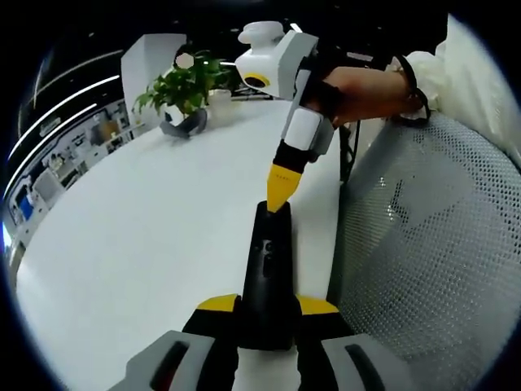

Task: Press the specified remote control buttons in sequence, fully releasing each button before pressing the next.

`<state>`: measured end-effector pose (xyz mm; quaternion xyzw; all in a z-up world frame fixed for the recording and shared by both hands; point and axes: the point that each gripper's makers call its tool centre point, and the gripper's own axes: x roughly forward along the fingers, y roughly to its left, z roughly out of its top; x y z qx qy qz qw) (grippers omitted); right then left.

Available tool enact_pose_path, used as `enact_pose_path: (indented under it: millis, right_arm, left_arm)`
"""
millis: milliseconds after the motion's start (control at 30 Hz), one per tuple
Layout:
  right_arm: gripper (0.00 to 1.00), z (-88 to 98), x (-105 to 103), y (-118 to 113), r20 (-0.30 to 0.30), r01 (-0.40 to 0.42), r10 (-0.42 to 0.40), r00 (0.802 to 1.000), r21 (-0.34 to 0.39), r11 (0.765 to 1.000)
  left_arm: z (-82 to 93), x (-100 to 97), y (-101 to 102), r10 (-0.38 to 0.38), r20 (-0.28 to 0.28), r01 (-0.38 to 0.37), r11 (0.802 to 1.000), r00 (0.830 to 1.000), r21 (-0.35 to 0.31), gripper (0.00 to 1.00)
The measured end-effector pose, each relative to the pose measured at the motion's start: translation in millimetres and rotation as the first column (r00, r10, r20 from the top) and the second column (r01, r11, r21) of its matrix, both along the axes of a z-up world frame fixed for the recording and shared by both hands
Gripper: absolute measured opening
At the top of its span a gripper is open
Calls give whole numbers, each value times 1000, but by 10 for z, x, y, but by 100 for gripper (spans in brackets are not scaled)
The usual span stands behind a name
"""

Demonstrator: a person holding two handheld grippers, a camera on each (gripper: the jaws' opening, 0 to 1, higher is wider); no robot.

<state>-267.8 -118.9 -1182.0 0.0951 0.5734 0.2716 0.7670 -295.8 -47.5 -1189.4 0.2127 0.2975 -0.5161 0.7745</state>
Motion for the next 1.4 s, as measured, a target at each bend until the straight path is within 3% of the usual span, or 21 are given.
enact_pose_path:
  millis: [233, 267, 300, 400, 467, 633, 900, 1400]
  right_arm:
    - [0, 9, 27, -58, -10, 40, -40, 999, 15, 999]
    - [0, 4, 64, -125, 9, 56, -56, 998, -21, 998]
    - [0, 17, 63, -119, 19, 28, -28, 999, -12, 1000]
    - [0, 14, 72, -124, -28, 76, -76, 997, 11, 997]
    - [0, 17, 79, -121, -28, 79, -78, 997, 28, 997]
    - [0, 79, 49, 34, -38, 55, -52, 998, 100, 993]
    - [0, 35, 7, 107, -26, -13, 15, 1000, 72, 997]
    - [0, 4, 1, 109, -2, -41, 41, 999, 36, 999]
  left_arm:
    - [-7, 1, -1, 8, -15, -8, 1000, 1000, -2, 25]
    - [-6, 1, -2, 7, -14, -7, 1000, 1000, -3, 25]
    - [-7, -6, -7, 5, -17, -5, 1000, 1000, -7, 25]
    - [-9, -3, -7, 5, -19, -6, 1000, 1000, -9, 25]
    - [-10, 1, -9, 5, -21, -5, 1000, 1000, -11, 25]
    - [-9, 1, -13, -3, -14, 3, 1000, 1000, -11, 25]
    - [-9, 1, -15, 1, -19, -1, 1000, 1000, -13, 25]
    - [-7, -6, -7, 3, -21, -4, 1000, 1000, -19, 25]
